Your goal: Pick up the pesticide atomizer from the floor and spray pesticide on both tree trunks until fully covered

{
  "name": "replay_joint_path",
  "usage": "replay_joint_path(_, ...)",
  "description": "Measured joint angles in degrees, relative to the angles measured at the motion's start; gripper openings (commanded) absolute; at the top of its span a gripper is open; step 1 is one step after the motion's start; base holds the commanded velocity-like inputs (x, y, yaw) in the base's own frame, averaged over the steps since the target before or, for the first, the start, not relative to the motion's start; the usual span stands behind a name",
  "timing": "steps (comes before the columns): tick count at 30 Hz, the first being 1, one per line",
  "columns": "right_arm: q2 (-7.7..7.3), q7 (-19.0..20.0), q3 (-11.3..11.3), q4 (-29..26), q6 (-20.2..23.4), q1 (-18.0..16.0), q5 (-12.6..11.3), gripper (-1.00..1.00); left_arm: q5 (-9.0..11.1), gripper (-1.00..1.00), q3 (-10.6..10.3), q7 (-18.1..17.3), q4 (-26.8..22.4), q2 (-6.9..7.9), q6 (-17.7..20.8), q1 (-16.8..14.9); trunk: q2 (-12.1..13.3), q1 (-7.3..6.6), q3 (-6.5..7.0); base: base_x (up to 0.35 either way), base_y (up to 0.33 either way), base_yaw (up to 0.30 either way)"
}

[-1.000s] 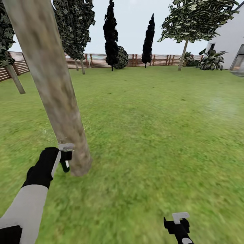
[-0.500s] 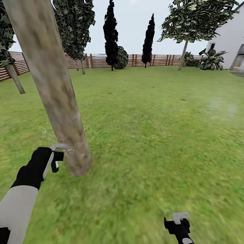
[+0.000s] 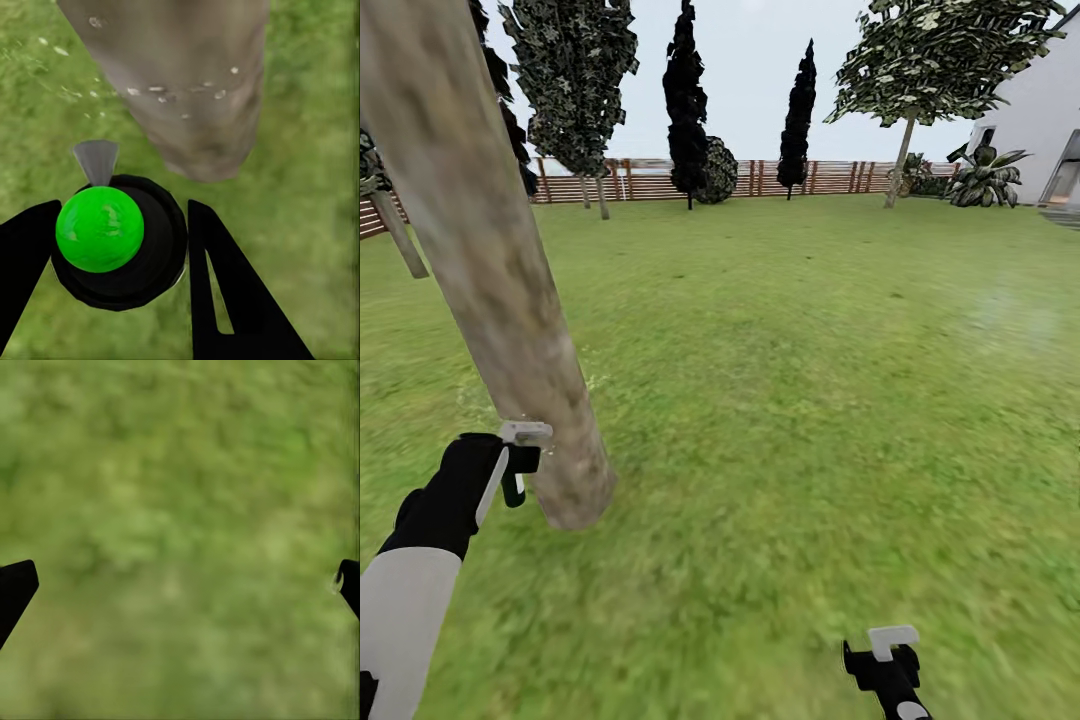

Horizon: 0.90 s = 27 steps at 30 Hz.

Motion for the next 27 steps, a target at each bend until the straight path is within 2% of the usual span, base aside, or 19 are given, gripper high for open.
replay_joint_path(7,0.0,0.0,0.1,0.0,0.0,0.0,0.0,1.0,0.0,-1.0,0.0,0.0,-0.1,0.0,0.1,-0.1,0.0,0.0,0.0,0.0,-0.274,0.014)
replay_joint_path(11,0.1,0.0,0.1,0.0,0.0,0.0,0.0,1.0,0.0,-1.0,0.1,0.1,-0.4,0.04,0.2,-0.2,0.0,0.0,0.0,0.039,-0.273,0.237)
replay_joint_path(17,0.1,0.0,0.1,0.0,0.0,0.0,0.0,1.0,0.0,-1.0,0.2,0.2,-0.6,0.02,0.4,-0.3,0.0,-0.02,0.0,0.198,-0.219,0.266)
replay_joint_path(21,0.06,0.0,0.0,0.0,0.0,0.0,0.0,1.0,0.0,-1.0,0.4,0.2,-0.6,0.0,0.4,-0.4,0.0,-0.02,0.0,0.186,-0.204,0.048)
replay_joint_path(27,0.02,0.0,0.0,0.0,0.0,0.0,0.0,1.0,0.0,-1.0,0.4,0.3,-0.6,0.01,0.5,-0.3,0.0,0.01,0.0,-0.057,-0.272,0.051)
